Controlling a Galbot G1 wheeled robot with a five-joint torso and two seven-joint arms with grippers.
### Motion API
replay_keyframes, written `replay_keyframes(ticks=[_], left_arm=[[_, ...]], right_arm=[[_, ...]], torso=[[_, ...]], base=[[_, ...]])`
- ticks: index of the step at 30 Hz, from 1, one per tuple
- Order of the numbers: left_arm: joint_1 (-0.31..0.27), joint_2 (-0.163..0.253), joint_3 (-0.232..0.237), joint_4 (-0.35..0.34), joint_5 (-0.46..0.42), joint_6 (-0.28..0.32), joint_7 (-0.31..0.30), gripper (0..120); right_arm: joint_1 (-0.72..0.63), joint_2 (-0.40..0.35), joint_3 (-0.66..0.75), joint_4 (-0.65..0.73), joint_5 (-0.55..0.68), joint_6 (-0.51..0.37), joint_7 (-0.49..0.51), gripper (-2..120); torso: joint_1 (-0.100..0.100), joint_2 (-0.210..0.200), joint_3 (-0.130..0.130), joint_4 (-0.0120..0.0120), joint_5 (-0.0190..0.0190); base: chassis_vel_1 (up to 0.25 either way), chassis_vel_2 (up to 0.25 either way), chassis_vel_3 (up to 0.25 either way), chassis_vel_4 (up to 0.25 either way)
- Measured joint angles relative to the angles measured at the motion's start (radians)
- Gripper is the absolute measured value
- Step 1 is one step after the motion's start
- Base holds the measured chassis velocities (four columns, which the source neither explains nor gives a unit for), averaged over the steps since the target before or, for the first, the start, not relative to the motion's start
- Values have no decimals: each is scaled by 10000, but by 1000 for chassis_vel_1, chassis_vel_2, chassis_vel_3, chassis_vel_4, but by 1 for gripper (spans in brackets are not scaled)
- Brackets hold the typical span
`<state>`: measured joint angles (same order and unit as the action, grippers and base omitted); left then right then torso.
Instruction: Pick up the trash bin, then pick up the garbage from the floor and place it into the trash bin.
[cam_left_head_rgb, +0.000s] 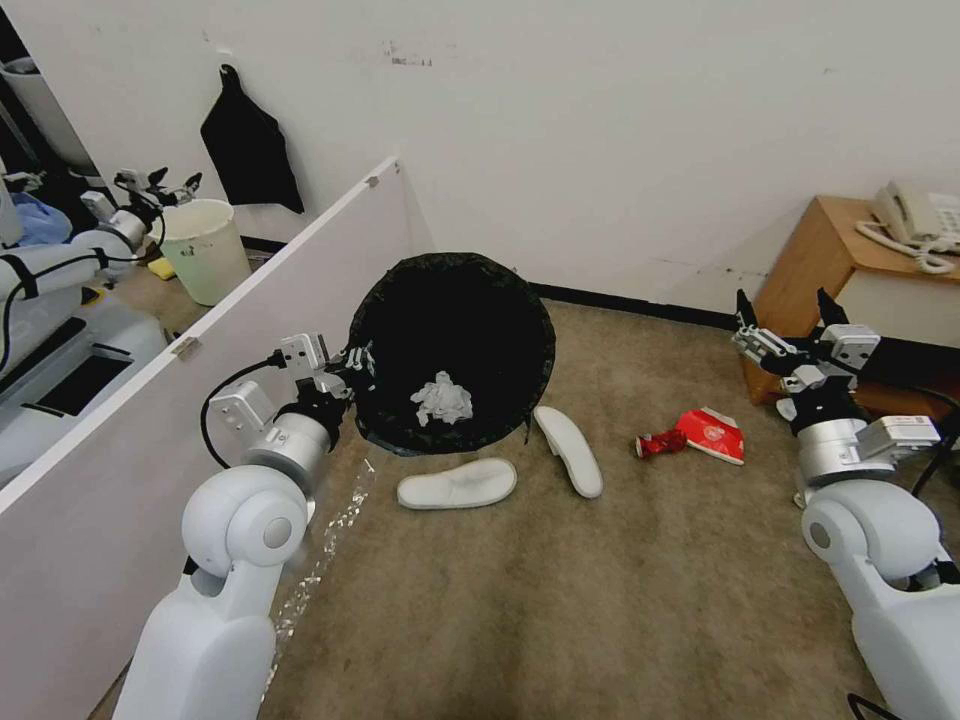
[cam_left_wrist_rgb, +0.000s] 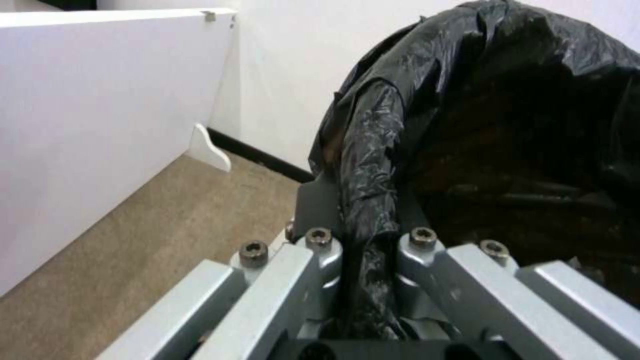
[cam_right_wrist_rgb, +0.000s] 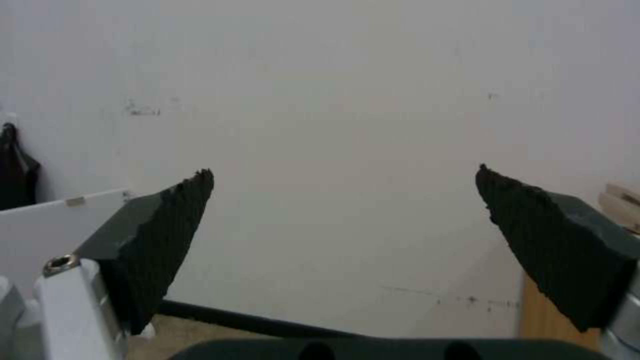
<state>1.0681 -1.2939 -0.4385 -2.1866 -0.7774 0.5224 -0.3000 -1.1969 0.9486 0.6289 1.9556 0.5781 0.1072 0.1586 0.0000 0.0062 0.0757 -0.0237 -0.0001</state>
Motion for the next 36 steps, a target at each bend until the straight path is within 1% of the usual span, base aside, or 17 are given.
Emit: replay_keyframes(ticks=[3, 10, 15, 23, 36], left_arm=[[30, 2, -6, -32, 0, 0, 0, 4], [39, -12, 12, -52, 0, 0, 0, 4], [42, -15, 46, -111, -139, 35, -44, 4], [19, 21, -32, -238, -408, 148, -89, 4], [46, 42, -77, -269, -418, 153, -71, 4]], right_arm=[[-11, 11, -18, 21, -12, 3, 8, 100], [-21, 12, -32, 35, -85, 122, 16, 100], [-20, -7, -33, 21, -147, 257, -44, 100], [-16, 2, 5, 16, -233, 258, -219, 100], [-13, 44, -4, 52, -235, 204, -385, 100]], torso=[[0, 0, 0, -4, 0], [1, 0, 1, -3, 1], [2, 0, 2, -1, 2], [1, 0, 0, -3, 1], [0, 0, -1, -3, 0]], base=[[-110, 111, 106, -130], [-132, 115, 129, -118], [-71, 49, 65, -43], [0, 0, 0, 0], [0, 0, 0, 0]])
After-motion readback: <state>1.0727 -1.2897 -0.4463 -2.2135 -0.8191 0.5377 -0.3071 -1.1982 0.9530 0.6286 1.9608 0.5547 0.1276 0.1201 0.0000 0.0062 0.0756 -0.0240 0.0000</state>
